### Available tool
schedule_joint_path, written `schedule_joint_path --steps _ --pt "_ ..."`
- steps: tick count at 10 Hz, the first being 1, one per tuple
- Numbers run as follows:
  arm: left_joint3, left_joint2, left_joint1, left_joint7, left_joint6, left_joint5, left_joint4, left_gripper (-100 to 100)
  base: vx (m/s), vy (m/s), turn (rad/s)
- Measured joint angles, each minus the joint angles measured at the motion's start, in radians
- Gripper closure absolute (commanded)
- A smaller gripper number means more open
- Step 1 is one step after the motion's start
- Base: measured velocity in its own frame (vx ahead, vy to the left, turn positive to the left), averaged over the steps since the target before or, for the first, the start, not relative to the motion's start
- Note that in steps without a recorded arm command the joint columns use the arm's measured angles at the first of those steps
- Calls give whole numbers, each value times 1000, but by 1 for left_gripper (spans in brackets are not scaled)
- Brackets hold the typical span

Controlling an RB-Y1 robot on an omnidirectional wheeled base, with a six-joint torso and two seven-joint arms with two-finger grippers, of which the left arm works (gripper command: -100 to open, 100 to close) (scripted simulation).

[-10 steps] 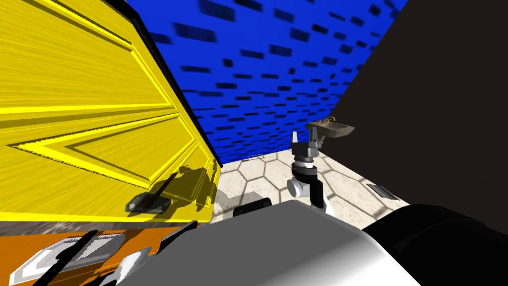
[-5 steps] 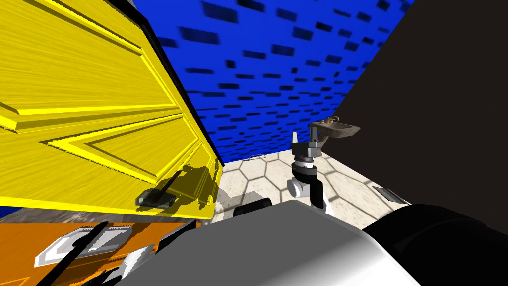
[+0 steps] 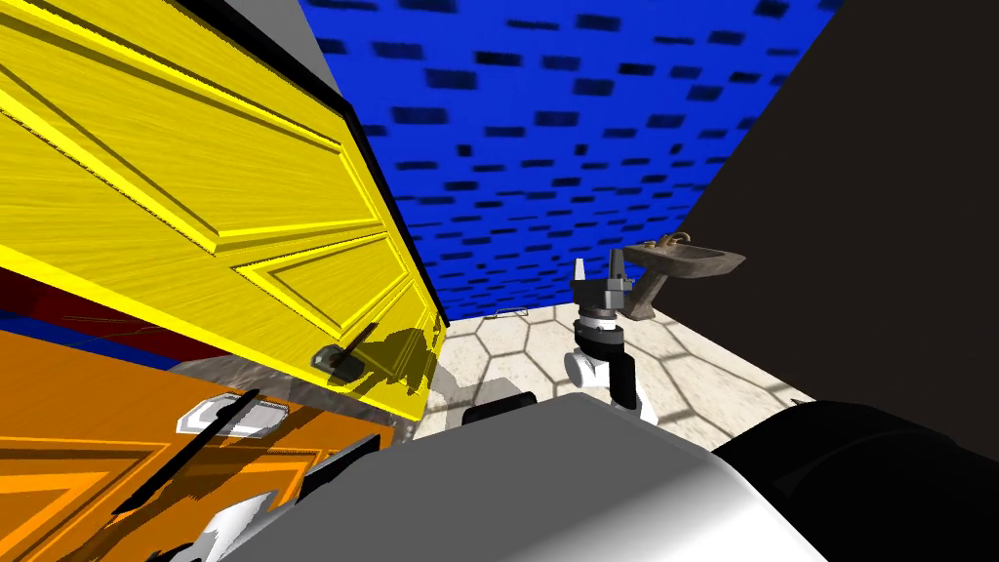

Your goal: Push the door open

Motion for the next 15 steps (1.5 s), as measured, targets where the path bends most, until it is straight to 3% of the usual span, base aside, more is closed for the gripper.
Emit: schedule_joint_path --steps 1,3,5,6,10,13,15 --pt "8 3 -1 -4 0 -1 -8 -100 83 -172 36" --pt "41 -10 -15 -11 6 -4 -32 -100 144 -126 -10" --pt "72 -37 -30 -9 28 -7 -72 -100 149 -53 -43" --pt "88 -36 -34 -12 25 -8 -59 -100 150 -26 -66" --pt "151 -70 -74 -20 19 -14 -49 -100 186 20 -111" --pt "164 -92 -101 -19 24 -18 -50 -100 163 25 -71" --pt "158 -88 -96 -21 25 -16 -53 -100 -144 -47 119"
